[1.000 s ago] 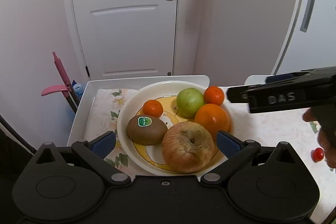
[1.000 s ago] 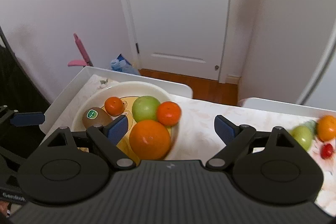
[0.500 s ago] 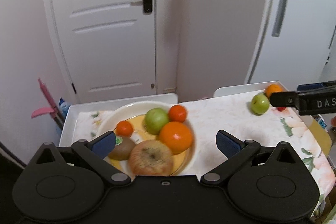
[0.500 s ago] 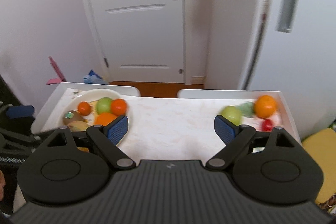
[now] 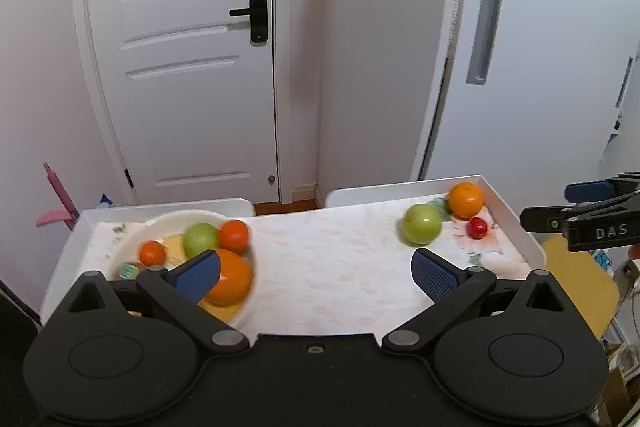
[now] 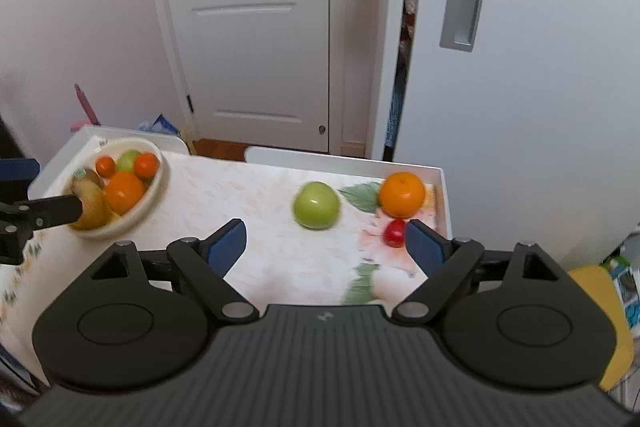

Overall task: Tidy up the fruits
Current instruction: 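Move both tools back to the loose fruits and grasp the red tomato with the left gripper, then grasp the cherry tomato with the right gripper, then drop the red tomato into the bowl with the left gripper while the right carries the cherry tomato, then open the right gripper over the bowl, then move both tools toward the green apple and orange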

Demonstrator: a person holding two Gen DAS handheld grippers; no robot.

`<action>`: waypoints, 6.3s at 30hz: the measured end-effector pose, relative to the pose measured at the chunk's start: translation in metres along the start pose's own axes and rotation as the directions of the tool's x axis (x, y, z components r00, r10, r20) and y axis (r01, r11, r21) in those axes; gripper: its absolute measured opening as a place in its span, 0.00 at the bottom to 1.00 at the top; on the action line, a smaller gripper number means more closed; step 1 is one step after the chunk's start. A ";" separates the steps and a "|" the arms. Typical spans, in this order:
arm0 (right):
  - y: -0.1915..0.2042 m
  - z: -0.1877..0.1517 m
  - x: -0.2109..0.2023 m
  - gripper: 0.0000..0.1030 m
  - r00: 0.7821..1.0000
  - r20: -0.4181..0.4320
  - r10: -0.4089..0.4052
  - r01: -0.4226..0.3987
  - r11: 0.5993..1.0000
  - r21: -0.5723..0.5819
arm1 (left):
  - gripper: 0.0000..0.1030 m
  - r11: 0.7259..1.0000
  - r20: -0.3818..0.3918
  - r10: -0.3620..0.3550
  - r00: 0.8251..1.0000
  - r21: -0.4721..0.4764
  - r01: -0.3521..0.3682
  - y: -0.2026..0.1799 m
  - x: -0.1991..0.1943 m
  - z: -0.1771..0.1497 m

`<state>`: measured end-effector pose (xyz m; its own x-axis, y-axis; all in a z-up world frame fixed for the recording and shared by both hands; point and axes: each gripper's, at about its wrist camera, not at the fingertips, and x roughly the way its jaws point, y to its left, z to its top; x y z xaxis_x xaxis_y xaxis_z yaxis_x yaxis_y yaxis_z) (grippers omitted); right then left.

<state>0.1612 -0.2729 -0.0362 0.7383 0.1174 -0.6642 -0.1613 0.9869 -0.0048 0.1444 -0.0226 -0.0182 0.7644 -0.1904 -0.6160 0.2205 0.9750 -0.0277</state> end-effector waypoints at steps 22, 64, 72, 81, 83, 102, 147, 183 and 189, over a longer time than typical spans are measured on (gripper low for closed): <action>-0.075 -0.029 0.119 0.81 0.982 -0.138 0.131 -0.162 0.955 -0.247 | 0.96 0.997 -0.155 0.035 0.987 -0.069 -0.046 -0.132 0.081 -0.073; -0.064 -0.015 0.164 0.46 0.975 -0.153 0.162 -0.200 0.938 -0.282 | 0.33 0.994 -0.212 0.095 0.973 -0.028 -0.103 -0.145 0.107 -0.091; -0.043 -0.003 0.135 0.46 0.972 -0.127 0.200 -0.228 0.933 -0.279 | 0.33 0.987 -0.163 0.140 0.977 -0.053 -0.150 -0.124 0.084 -0.074; 0.011 0.021 0.108 0.46 0.960 -0.096 0.261 -0.278 0.921 -0.273 | 0.33 0.971 -0.093 0.204 0.975 -0.105 -0.213 -0.079 0.051 -0.049; 0.023 0.026 0.104 0.46 0.958 -0.089 0.272 -0.287 0.918 -0.275 | 0.33 0.968 -0.083 0.215 0.973 -0.112 -0.223 -0.065 0.047 -0.044; 0.169 0.093 0.118 0.46 0.954 -0.048 0.297 -0.300 0.927 -0.224 | 0.33 0.964 -0.051 0.227 0.973 -0.129 -0.232 0.101 0.039 0.005; 0.282 0.120 0.239 0.46 0.948 -0.184 0.259 -0.290 0.943 -0.162 | 0.90 0.991 -0.122 0.112 0.986 -0.061 -0.120 0.222 0.098 0.001; 0.254 0.108 0.137 1.00 0.974 -0.029 0.226 -0.228 0.968 -0.104 | 0.98 0.983 -0.060 0.161 0.985 -0.081 -0.165 0.205 0.040 0.000; 0.225 0.094 0.097 1.00 0.985 0.006 0.172 -0.171 0.983 -0.072 | 1.00 0.989 -0.037 0.121 0.992 -0.078 -0.124 0.187 0.020 0.003</action>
<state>0.2580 -0.0288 -0.0318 0.7036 0.2860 -0.6505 -0.3319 0.9417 0.0551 0.2028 0.1558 -0.0333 0.7623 -0.0663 -0.6438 0.0763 0.9970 -0.0124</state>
